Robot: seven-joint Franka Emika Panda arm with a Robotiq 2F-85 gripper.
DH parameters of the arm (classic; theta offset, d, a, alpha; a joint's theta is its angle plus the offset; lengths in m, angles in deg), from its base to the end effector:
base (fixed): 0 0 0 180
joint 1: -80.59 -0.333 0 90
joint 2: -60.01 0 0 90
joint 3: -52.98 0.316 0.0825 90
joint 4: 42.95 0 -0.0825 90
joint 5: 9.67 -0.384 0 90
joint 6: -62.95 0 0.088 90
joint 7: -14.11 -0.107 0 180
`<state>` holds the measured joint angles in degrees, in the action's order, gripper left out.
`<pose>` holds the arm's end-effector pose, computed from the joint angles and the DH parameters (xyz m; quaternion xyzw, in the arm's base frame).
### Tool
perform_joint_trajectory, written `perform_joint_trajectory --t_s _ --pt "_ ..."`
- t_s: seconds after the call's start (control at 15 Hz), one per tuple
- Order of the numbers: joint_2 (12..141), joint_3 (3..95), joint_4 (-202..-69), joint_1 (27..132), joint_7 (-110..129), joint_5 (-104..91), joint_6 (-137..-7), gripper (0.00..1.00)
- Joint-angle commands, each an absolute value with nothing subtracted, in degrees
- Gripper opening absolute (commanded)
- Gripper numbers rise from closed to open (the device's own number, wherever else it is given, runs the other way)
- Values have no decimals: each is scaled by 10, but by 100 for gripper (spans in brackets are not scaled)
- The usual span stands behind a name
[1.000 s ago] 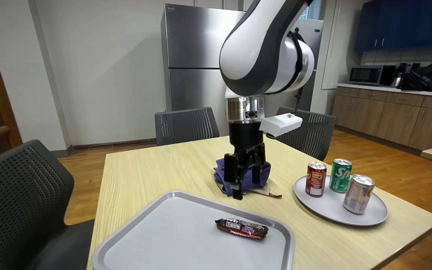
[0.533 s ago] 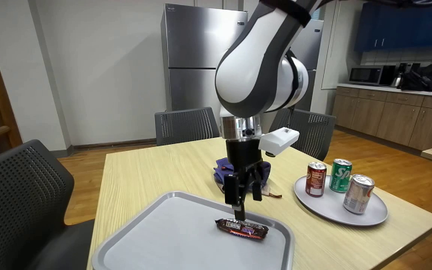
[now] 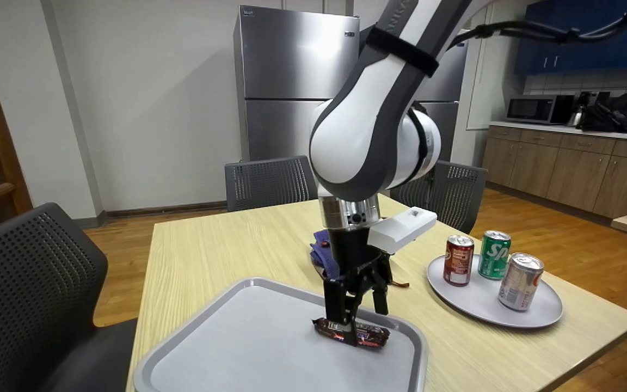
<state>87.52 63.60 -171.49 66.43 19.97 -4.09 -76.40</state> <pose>0.4564 0.2176 0.1342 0.9445 0.2970 -0.1405 0.0057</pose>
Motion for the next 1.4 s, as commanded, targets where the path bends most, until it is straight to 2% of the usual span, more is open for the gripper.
perform_joint_trajectory --t_s 0.0,0.8,0.87,1.33 --pt "896 619 -1687 645 141 -24 -758 100" --pt "924 625 -1632 652 160 -38 -701 100" --pt "926 622 -1649 652 152 -37 -734 100" --pt "930 622 -1649 652 152 -37 -734 100"
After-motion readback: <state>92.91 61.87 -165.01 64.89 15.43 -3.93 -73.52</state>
